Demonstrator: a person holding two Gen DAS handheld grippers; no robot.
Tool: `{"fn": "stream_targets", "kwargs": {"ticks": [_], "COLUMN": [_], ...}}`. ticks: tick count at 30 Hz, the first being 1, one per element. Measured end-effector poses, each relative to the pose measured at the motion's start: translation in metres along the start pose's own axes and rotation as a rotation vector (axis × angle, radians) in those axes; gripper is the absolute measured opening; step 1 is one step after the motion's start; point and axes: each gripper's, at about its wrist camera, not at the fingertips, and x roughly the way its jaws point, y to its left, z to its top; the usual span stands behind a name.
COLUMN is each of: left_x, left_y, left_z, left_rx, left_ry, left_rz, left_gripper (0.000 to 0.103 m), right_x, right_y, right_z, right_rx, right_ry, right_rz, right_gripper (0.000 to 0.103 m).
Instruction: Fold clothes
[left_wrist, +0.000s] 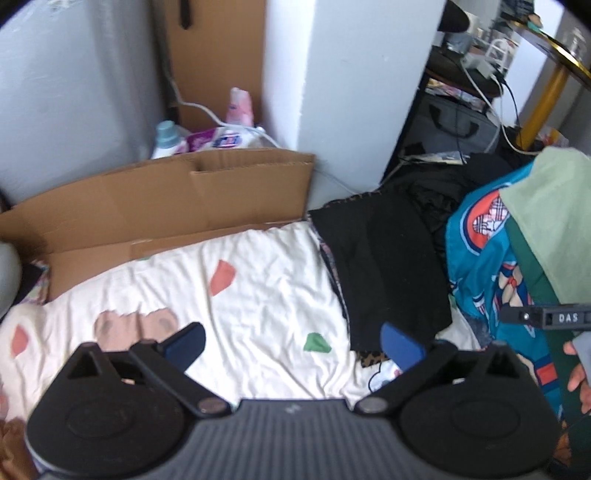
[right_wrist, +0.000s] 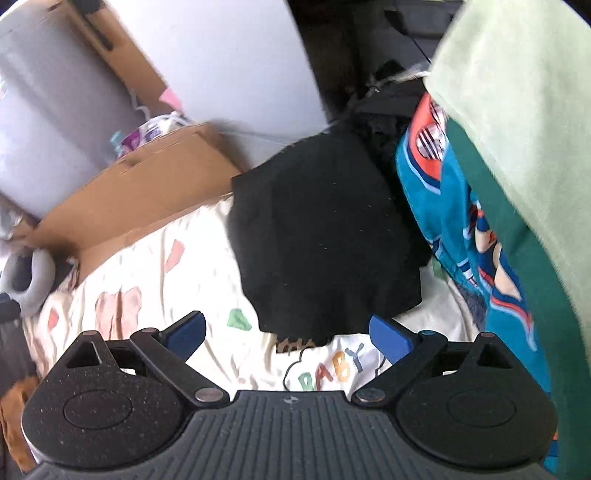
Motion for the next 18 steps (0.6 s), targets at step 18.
{"fn": "stream_targets", "kwargs": {"ticks": [18], "left_x": [-0.111], "left_y": [0.031], "left_z": [-0.044], "left_rx": [-0.141], "left_ry": [-0.03], "left_rz": [0.101], "left_gripper": [0.103], "right_x": [-0.096], "right_y": [0.035], "right_z": [0.017], "right_rx": [-0.041], "right_ry": [0.036], "right_rz": [0.072], "right_gripper": [0.102]}}
